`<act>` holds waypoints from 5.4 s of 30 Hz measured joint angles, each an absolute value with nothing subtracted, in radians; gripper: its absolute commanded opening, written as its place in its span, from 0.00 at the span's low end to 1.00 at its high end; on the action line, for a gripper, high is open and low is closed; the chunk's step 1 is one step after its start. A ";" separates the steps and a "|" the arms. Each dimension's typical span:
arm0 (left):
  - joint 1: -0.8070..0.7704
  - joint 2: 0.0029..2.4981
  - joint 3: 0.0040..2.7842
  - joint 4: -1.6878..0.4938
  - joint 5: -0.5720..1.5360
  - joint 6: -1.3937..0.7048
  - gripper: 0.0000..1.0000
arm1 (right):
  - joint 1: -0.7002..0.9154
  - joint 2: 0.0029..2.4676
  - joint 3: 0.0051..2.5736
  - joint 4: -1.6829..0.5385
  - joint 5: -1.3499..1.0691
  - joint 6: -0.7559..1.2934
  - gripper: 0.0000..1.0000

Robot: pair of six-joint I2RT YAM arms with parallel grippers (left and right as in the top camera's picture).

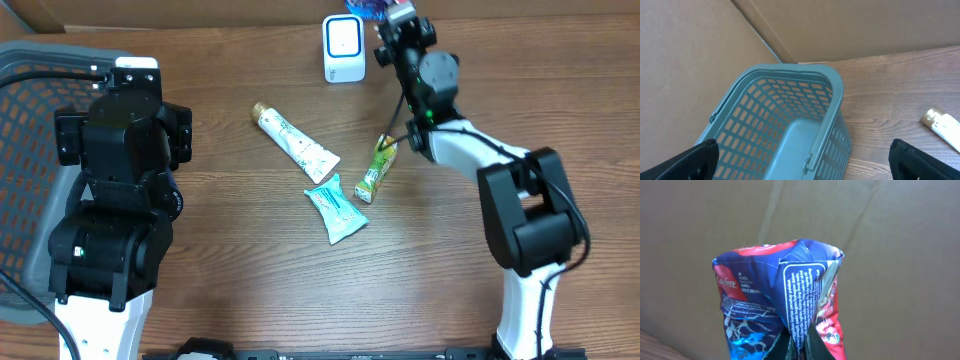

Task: Scan the item barcode
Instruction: 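Hold the purple pad pack with the right gripper in front of the scanner, then carry the pad pack with the right gripper off to the right side, then move the empty right gripper back over the green tea carton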

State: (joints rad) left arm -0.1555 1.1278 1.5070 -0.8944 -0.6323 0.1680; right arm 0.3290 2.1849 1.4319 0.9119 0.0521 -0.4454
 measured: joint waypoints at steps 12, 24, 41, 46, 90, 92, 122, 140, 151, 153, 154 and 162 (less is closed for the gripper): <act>-0.155 1.128 1.507 -0.894 -0.632 0.168 1.00 | 0.354 2.381 1.593 0.897 0.023 -0.840 0.04; -0.155 1.128 1.507 -0.894 -0.632 0.168 1.00 | 0.392 2.427 1.603 0.804 -0.022 -0.991 0.04; -0.155 1.128 1.507 -0.894 -0.632 0.168 1.00 | 0.465 2.429 1.604 0.558 -0.032 -1.006 0.04; -0.155 1.128 1.507 -0.894 -0.632 0.168 1.00 | 0.466 2.431 1.604 0.492 -0.047 -1.008 0.04; -0.155 1.128 1.507 -0.895 -0.632 0.168 0.99 | 0.427 1.998 1.606 0.097 0.685 -1.258 0.04; -0.155 1.128 1.507 -0.894 -0.632 0.168 1.00 | 0.385 1.999 1.605 0.000 0.743 -1.222 0.04; -0.155 1.128 1.507 -0.894 -0.632 0.168 0.99 | -0.574 1.992 1.605 -0.599 0.363 -0.285 1.00; -0.155 1.128 1.507 -0.895 -0.632 0.168 0.99 | -0.427 1.414 1.610 -0.783 -0.152 -0.086 1.00; -0.155 1.128 1.507 -0.894 -0.632 0.168 1.00 | -0.208 1.429 1.610 -1.143 -0.746 -0.078 1.00; -0.155 1.128 1.507 -0.894 -0.632 0.168 0.99 | -0.170 1.439 1.610 -1.157 -0.776 -0.061 1.00; -0.155 1.128 1.507 -0.894 -0.632 0.168 0.99 | -0.148 1.446 1.610 -1.163 -0.786 -0.037 1.00; -0.155 1.128 1.507 -0.894 -0.632 0.168 1.00 | 0.036 1.568 1.581 -1.148 -0.570 0.275 1.00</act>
State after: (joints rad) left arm -0.1555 1.1278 1.5070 -0.8944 -0.6323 0.1680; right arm 0.0364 1.5681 1.5814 -1.1484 -0.5697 0.2749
